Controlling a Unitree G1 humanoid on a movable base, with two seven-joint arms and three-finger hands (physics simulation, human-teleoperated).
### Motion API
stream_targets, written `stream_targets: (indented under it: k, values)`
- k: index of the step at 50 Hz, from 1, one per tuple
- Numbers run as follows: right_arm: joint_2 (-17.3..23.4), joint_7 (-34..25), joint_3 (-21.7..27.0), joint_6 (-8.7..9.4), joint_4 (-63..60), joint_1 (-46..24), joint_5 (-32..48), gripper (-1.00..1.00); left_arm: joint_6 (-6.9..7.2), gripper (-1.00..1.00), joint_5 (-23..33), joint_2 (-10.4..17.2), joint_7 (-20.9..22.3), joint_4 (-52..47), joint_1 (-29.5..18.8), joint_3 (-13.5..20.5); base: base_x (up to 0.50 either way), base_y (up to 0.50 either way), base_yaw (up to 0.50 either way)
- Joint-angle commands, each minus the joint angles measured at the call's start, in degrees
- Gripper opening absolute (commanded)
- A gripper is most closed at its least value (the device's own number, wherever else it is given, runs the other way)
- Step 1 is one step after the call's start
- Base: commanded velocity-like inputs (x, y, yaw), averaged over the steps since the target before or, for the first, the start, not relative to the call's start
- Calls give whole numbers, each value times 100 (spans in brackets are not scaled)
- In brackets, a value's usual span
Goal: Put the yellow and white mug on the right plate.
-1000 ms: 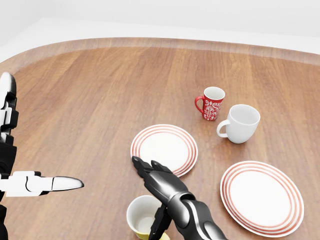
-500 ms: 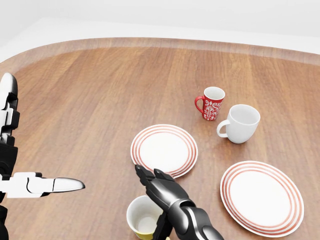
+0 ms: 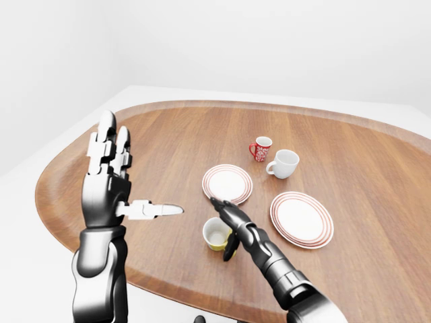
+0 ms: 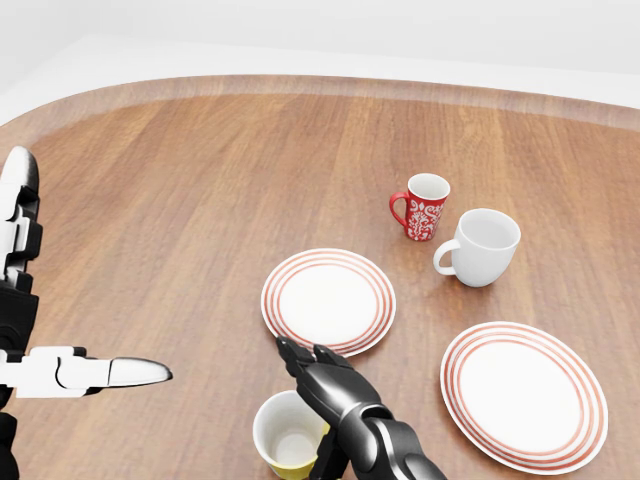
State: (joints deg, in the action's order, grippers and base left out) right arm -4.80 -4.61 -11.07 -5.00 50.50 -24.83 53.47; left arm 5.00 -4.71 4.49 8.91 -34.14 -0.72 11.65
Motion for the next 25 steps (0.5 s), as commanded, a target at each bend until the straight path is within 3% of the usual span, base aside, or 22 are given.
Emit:
stream_targets:
  k: [1, 25]
  values:
    - [0, -5, 0, 0, 6, 5, 2, 100, 0, 100, 14, -8, 1, 22, 4, -24, 0, 0, 0]
    - [-13, 158, 9, 0, 349, -82, -14, 100, 0, 100, 33, -9, 11, 4, 20, -25, 0, 0, 0]
